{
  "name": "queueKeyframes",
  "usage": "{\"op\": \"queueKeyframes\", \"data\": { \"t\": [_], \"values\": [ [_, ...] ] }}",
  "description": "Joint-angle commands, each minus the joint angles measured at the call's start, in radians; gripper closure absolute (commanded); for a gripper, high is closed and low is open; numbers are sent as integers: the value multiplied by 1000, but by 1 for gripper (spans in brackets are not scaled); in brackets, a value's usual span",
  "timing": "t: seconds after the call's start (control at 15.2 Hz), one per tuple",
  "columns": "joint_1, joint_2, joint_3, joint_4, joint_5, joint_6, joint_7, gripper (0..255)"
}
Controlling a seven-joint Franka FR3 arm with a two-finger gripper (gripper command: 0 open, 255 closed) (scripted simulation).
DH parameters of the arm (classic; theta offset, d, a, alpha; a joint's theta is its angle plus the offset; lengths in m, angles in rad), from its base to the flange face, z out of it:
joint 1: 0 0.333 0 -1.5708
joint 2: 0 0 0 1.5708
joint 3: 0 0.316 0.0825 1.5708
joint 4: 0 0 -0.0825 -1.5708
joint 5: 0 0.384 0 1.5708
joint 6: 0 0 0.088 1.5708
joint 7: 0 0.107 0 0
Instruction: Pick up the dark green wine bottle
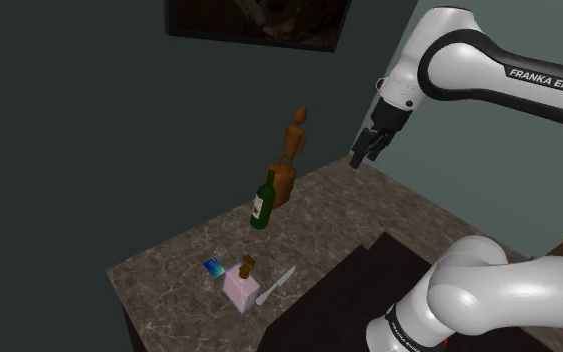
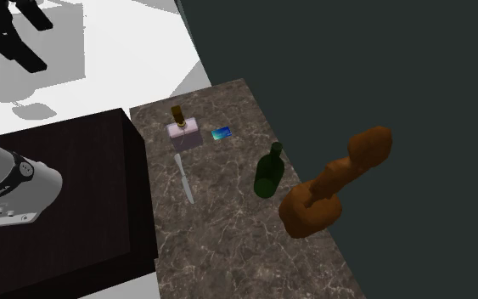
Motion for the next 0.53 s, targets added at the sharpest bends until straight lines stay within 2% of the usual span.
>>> {"op": "queueKeyframes", "data": {
  "t": [0.0,0.46],
  "values": [
    [0,0,0,0,0,0,0,0],
    [3,248,-35,29,-16,205,-40,0]
  ]
}}
